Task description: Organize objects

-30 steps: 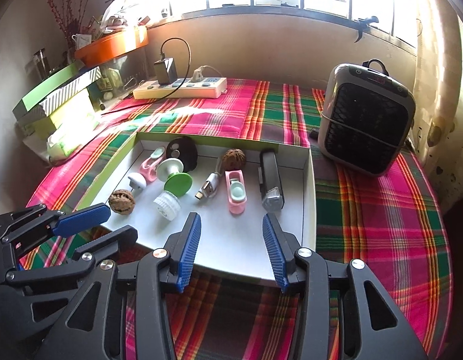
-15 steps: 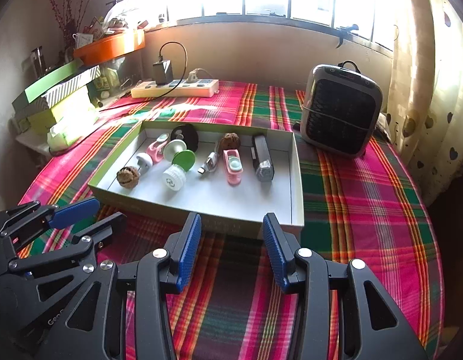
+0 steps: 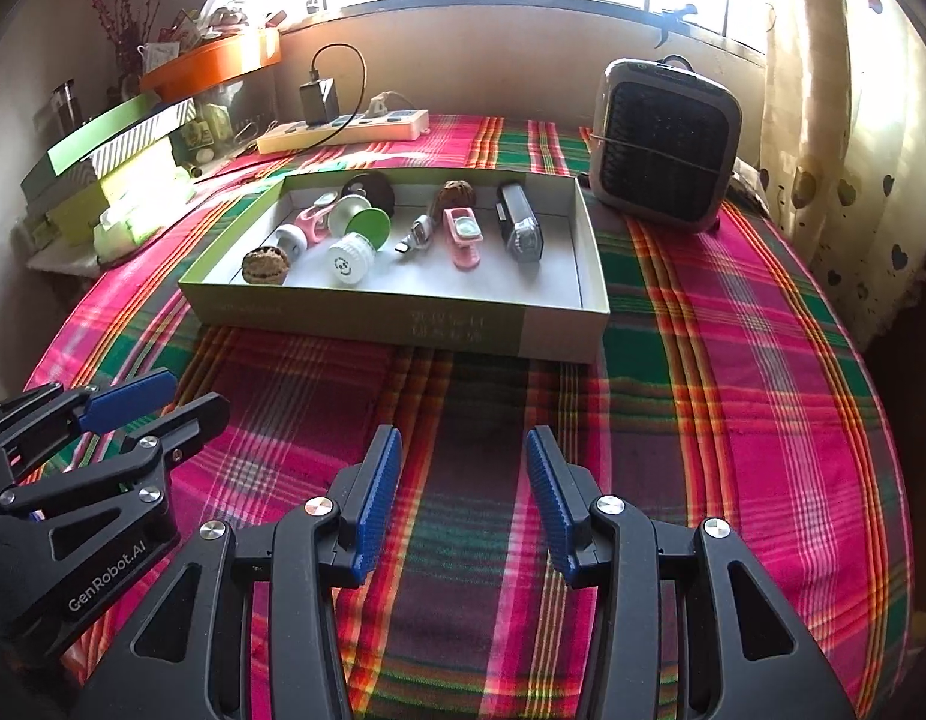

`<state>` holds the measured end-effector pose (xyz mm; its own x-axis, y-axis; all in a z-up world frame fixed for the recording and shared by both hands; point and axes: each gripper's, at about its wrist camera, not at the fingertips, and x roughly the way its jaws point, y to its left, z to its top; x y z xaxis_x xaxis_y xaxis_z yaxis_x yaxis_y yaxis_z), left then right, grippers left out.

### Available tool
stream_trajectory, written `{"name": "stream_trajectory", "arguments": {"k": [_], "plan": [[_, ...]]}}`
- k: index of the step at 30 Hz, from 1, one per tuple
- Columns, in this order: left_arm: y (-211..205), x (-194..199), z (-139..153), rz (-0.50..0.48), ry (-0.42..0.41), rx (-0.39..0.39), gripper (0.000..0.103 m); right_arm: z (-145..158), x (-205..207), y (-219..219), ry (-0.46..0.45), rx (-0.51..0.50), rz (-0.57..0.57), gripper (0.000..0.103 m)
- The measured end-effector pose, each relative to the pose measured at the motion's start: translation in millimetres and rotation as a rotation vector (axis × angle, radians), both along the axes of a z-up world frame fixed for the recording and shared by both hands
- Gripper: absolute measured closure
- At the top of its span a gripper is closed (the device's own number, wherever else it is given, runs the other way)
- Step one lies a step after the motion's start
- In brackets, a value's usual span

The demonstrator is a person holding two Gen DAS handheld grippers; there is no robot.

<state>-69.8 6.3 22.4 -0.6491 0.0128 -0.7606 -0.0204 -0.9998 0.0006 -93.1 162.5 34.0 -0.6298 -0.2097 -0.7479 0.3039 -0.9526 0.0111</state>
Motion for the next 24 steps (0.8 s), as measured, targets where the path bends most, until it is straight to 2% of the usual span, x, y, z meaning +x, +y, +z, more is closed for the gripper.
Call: {"name": "stream_trajectory", "arguments": {"k": [3, 7, 20, 24], "plan": [[-0.2, 3.9, -5.3, 0.015, -0.014, -0.013, 0.068, -4.3, 3.8, 0.2, -0.008, 0.009, -0.001, 0.057], [-1.0, 8.2, -7.4, 0.022, -0.017, -0.012, 0.068, -8.6, 8.1, 1.7, -0.013, 0.006, -0.007, 0.050], [0.6, 14.2, -13.5, 0.043, -0.028, -0.009, 0.068, -16.3, 15.9, 5.8, -0.040, 0.004, -0.031, 0.050], [4.5, 16.1, -14.3, 0.056, -0.023, -0.029, 0.067, -17.3, 16.7, 5.1, -0.044, 0.019, -0.035, 0.044]]}}
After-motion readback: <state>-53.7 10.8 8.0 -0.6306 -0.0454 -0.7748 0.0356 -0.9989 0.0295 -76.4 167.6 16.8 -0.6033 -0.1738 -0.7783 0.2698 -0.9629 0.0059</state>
